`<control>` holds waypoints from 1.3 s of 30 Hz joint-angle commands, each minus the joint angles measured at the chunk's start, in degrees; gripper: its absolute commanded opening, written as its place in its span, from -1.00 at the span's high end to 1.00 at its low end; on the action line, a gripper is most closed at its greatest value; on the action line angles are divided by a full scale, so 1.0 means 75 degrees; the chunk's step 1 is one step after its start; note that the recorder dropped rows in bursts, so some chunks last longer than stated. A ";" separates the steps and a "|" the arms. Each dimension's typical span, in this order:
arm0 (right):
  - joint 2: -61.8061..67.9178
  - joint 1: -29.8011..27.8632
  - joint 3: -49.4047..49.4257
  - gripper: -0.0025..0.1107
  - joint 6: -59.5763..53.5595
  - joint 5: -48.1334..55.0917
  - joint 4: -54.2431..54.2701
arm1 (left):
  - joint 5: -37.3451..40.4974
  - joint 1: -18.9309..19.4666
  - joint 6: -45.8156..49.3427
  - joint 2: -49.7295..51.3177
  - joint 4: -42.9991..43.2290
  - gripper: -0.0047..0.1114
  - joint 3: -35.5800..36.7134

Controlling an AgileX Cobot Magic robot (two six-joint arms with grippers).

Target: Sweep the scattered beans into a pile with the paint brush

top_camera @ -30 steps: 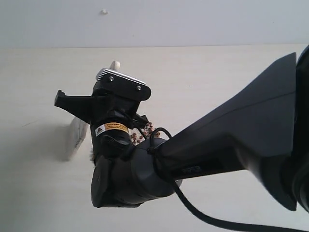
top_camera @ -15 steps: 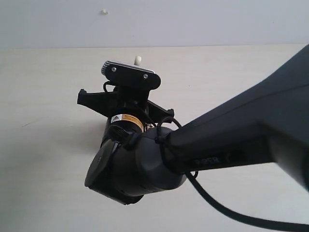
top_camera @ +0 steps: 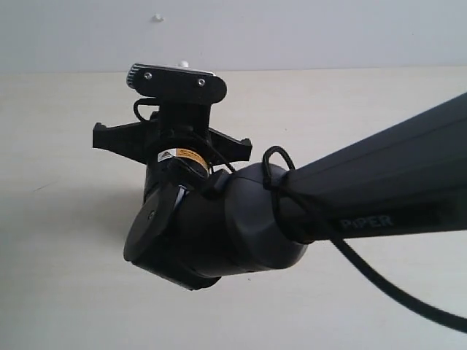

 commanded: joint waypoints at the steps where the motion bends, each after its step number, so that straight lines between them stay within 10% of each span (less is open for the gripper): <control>1: -0.0090 0.0068 -0.0018 0.96 0.0615 0.0534 -0.0595 | -0.0015 0.0019 -0.0017 -0.0026 -0.0068 0.92 0.0004; 39: 0.0074 0.0438 0.0090 0.96 -0.2916 -0.0552 0.0638 | -0.0015 0.0019 -0.0017 -0.0026 -0.0068 0.92 0.0004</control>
